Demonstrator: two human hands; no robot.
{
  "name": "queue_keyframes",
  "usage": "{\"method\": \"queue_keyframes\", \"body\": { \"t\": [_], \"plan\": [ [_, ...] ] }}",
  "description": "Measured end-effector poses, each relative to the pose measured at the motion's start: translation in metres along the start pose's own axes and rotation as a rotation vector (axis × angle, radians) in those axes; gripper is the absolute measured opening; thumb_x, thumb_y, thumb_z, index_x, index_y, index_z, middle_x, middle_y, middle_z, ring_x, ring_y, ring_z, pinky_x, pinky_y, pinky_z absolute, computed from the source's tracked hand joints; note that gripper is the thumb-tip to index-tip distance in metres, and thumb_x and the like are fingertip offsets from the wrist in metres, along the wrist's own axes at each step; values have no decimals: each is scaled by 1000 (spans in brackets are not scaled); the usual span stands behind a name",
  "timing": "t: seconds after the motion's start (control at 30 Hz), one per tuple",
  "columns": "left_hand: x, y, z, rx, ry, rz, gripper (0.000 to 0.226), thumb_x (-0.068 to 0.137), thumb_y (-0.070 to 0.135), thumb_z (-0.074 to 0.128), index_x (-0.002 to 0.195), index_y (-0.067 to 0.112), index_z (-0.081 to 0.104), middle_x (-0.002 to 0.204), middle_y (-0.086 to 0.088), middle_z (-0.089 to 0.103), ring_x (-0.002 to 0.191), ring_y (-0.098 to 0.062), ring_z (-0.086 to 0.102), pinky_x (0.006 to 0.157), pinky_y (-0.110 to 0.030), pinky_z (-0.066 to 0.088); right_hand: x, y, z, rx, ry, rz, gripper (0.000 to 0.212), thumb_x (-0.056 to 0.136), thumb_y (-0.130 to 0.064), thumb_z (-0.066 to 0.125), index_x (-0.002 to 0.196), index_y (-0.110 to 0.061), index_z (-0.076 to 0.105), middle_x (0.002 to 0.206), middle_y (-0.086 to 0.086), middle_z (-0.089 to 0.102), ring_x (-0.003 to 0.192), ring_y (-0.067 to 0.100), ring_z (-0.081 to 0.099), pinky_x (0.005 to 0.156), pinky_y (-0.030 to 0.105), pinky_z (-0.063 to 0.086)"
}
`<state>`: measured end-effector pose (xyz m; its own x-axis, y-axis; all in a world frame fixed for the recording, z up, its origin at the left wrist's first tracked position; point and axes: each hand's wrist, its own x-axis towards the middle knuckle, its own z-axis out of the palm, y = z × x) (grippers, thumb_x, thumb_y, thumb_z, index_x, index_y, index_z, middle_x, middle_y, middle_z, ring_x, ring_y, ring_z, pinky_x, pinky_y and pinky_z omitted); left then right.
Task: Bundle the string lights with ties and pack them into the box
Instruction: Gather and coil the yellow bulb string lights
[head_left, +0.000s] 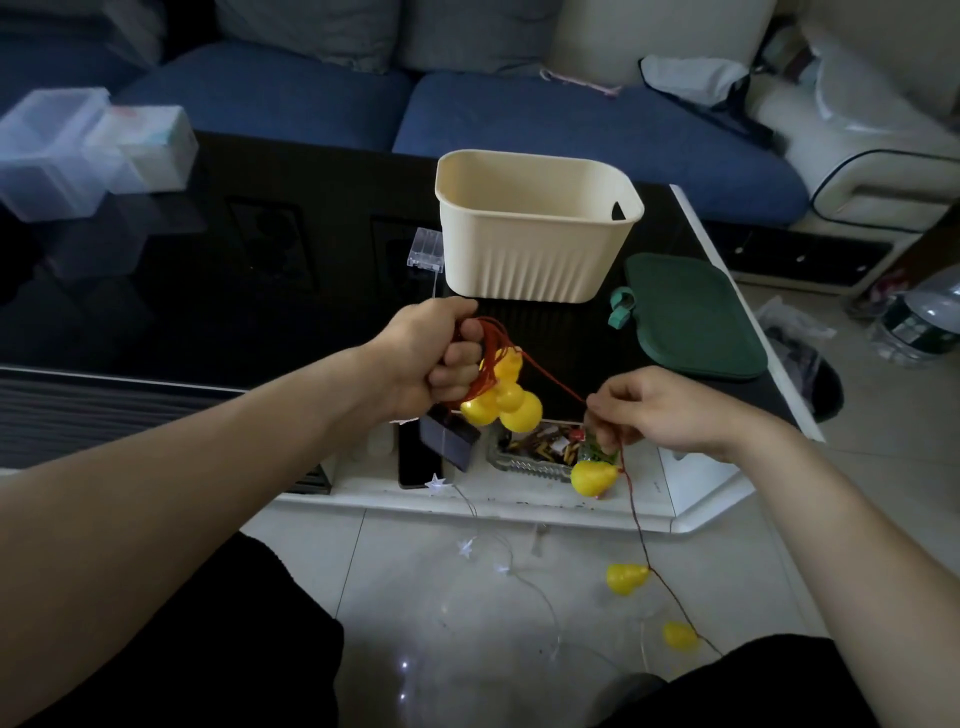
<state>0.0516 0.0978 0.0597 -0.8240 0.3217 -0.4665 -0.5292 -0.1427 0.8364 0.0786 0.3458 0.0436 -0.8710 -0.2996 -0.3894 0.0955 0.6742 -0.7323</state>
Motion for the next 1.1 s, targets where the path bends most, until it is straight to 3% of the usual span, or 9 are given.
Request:
{"method": "queue_keyframes", "body": {
  "t": [0.13, 0.27, 0.4, 0.5, 0.67, 0.77, 0.87, 1.0, 1.1],
  "plan": [
    [3, 0, -6, -52, 48, -34, 38, 101, 34, 32, 67, 19, 40, 47, 6, 26, 36, -10, 20, 40, -23, 16, 3, -5, 6, -43, 97, -63, 20, 99, -28, 62, 89, -15, 72, 67, 0, 69, 63, 13, 64, 69, 35, 54],
    [2, 1, -3, -106, 12, -9, 31, 103, 22, 36, 74, 16, 46, 54, 4, 38, 42, -10, 35, 42, -21, 35, 5, -18, 20, -94, 164, -147, 15, 96, -31, 65, 85, -24, 70, 59, -15, 64, 53, -2, 56, 54, 15, 42],
    [2, -1, 3, -176, 13, 28, 30, 105, 21, 37, 80, 10, 50, 62, -6, 61, 56, -18, 66, 50, -25, 54, 6, -29, 34, -165, 169, -211, 12, 94, -31, 69, 85, -25, 73, 72, -4, 70, 62, 2, 59, 60, 25, 48],
    [2, -2, 4, -235, -27, 67, 35, 105, 24, 35, 77, 9, 48, 83, -20, 72, 80, -31, 74, 60, -32, 60, 3, -37, 42, -153, 125, -247, 12, 92, -26, 70, 84, -17, 72, 71, 6, 69, 59, 6, 54, 57, 24, 44],
    [-2, -1, 8, -250, -117, 62, 30, 102, 28, 37, 82, 8, 49, 111, -34, 66, 102, -41, 69, 90, -45, 57, -1, -44, 50, -136, 90, -301, 8, 91, -19, 72, 85, -13, 71, 55, -11, 57, 51, 1, 49, 54, 13, 38],
    [-2, -6, 11, -85, -132, 30, 28, 101, 30, 40, 88, 8, 51, 107, -25, 70, 90, -33, 72, 78, -36, 59, -3, -48, 52, -136, 89, -326, 7, 92, -17, 71, 87, -14, 73, 57, -16, 60, 53, -1, 53, 56, 11, 40],
    [-5, -15, 19, 133, -124, 8, 29, 101, 29, 45, 85, 10, 58, 80, -12, 61, 65, -22, 57, 56, -25, 49, -5, -50, 50, -142, 105, -320, 13, 92, -15, 69, 82, -23, 72, 61, -17, 62, 56, 0, 57, 57, 12, 42],
    [-5, -29, 23, 382, -173, 91, 49, 103, 29, 45, 62, 13, 67, 64, -12, 59, 55, -22, 56, 57, -27, 45, -7, -52, 47, -138, 150, -267, 18, 87, -12, 73, 71, -18, 69, 60, -4, 70, 52, 7, 63, 53, 18, 47],
    [-12, -27, 27, 518, -275, 81, 55, 105, 43, 34, 81, 3, 63, 66, -16, 64, 53, -25, 51, 54, -31, 38, -9, -52, 43, -98, 223, -280, 19, 76, -17, 85, 75, -17, 66, 59, -7, 70, 53, 2, 64, 54, 19, 48]
  ]
}}
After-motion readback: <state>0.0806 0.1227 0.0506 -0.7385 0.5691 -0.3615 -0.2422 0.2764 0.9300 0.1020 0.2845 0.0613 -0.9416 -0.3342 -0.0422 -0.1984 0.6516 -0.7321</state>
